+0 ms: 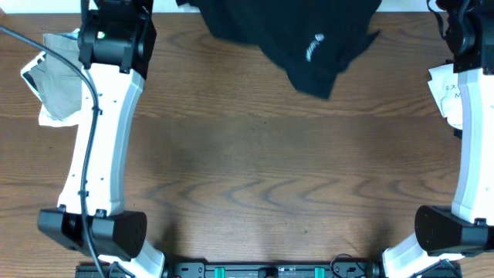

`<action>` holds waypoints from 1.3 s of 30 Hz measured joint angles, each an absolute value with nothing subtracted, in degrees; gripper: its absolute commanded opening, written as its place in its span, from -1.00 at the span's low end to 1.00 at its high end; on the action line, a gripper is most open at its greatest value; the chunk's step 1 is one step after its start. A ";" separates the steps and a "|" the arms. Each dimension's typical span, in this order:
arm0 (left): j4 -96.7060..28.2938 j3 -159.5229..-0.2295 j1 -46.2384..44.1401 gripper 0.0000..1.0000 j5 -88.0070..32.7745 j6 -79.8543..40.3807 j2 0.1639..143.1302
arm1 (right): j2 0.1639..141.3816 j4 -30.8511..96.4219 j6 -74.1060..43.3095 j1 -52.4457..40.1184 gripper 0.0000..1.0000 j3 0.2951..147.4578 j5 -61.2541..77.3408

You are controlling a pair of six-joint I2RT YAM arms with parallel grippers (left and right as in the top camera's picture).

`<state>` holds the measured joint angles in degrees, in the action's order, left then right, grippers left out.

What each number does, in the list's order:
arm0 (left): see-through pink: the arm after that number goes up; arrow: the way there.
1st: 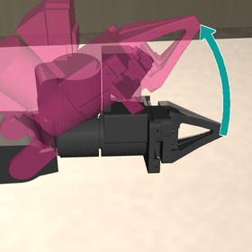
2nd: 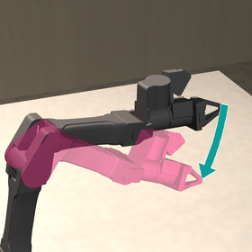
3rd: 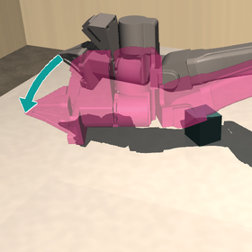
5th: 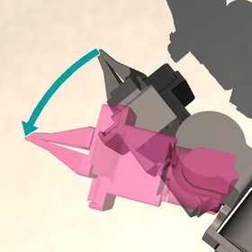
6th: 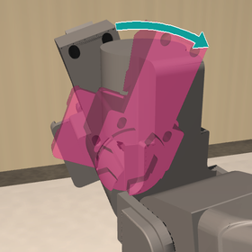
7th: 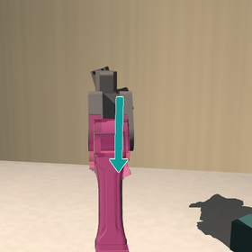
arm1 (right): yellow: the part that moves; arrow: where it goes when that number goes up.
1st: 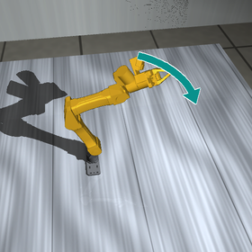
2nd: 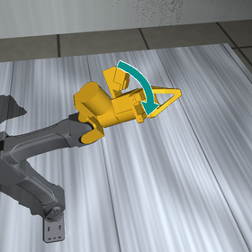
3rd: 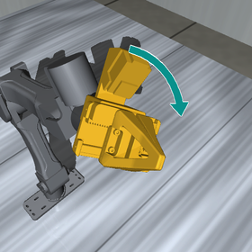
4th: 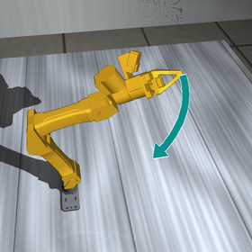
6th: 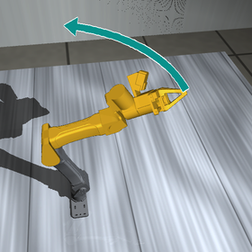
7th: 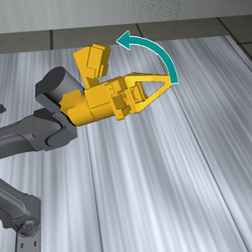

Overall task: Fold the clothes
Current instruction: 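Lift the black shirt with both grippers and stretch it apart, sweeping forward, then lower the shirt onto the table center, drawing both grippers toward the robot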

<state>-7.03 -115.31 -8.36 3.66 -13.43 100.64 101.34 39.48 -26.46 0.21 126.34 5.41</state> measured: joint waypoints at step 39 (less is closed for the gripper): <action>-90.13 -115.52 -8.36 -0.88 5.17 -19.70 96.97 | 99.83 90.83 -20.75 -15.22 -0.97 111.26 13.47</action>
